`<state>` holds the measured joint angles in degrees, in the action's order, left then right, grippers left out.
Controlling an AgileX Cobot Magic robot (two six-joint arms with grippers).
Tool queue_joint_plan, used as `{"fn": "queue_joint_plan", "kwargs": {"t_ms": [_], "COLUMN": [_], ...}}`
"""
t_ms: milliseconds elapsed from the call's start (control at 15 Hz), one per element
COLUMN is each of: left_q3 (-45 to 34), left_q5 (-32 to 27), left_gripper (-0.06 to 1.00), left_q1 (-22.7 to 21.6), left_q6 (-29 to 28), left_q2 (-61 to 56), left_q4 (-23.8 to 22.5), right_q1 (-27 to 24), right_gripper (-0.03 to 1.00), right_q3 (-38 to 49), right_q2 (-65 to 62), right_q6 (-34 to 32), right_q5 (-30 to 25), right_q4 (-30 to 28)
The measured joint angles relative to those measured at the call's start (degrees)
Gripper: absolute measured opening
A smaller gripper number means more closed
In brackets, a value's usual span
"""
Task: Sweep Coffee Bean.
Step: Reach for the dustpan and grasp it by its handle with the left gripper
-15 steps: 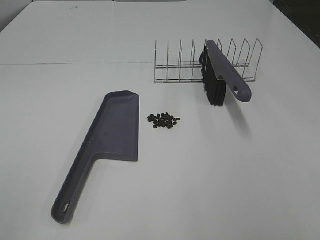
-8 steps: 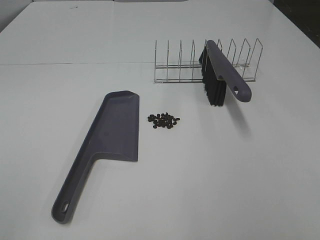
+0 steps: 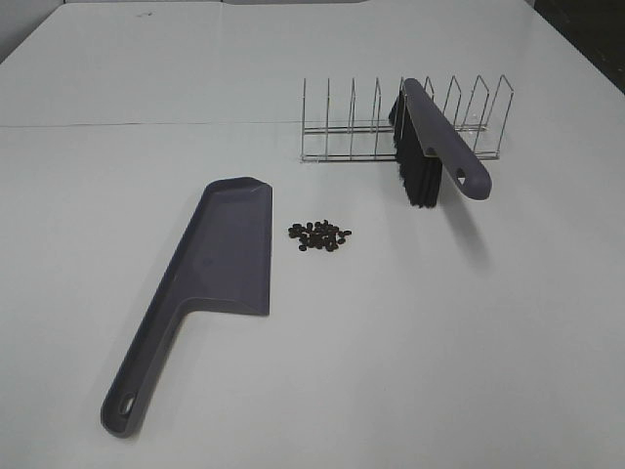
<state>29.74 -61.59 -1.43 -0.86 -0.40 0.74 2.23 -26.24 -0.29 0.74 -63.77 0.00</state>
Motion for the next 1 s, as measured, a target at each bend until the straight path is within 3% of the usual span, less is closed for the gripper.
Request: {"fn": "queue_joint_plan", "kwargs": {"t_ms": [1000], "left_q3": [0.00], "left_q5": [0.00], "left_gripper": [0.99], "left_q1": [0.00], "left_q6": [-0.06], "left_q2": [0.00], "left_q4": [0.00], "right_q1": [0.00], "right_gripper": [0.62], "right_q3": [0.00], "right_q2": [0.00], "right_q6": [0.00], "right_q5": [0.00], "right_q4": [0.00]}}
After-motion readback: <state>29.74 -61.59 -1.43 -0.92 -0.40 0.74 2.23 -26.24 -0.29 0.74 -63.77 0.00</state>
